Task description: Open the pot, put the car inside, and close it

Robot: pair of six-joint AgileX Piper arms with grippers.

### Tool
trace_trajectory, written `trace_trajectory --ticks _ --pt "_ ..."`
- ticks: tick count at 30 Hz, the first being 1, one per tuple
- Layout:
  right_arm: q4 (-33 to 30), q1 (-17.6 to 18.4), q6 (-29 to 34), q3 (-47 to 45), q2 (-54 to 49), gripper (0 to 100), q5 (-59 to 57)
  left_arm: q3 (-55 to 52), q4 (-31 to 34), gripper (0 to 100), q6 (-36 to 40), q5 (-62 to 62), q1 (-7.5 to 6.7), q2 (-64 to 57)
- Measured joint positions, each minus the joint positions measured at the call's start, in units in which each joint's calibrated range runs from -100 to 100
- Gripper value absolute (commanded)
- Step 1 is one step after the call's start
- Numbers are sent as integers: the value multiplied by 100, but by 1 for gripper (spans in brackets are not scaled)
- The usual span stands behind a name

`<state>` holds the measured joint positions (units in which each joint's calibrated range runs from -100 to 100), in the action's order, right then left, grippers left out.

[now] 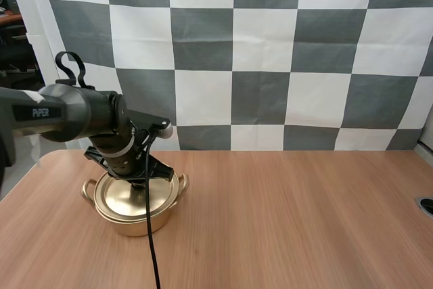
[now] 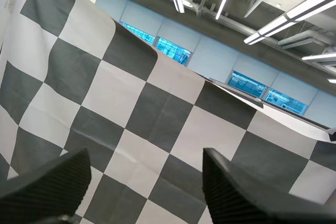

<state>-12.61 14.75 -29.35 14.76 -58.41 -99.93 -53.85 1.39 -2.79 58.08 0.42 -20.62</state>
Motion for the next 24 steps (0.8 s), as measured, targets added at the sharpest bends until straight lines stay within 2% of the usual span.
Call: trace_trajectory --ticks 4,6,8,13,19,22,24 --pt "12 0 -14 0 0 100 0 0 13 100 -103 36 0 0" --pt "58 0 -24 0 0 100 0 0 13 100 -216 70 0 0" --pt "315 0 -123 0 0 100 0 0 13 100 -735 287 0 0" --pt "332 0 -123 0 0 100 0 0 13 100 -875 287 0 0" --pt "332 0 -123 0 0 100 0 221 94 100 -673 -239 0 -92" --pt "332 0 -123 0 0 100 0 449 105 100 -605 66 0 -122" --pt "332 0 -123 0 0 100 0 769 173 100 -301 383 0 -195"
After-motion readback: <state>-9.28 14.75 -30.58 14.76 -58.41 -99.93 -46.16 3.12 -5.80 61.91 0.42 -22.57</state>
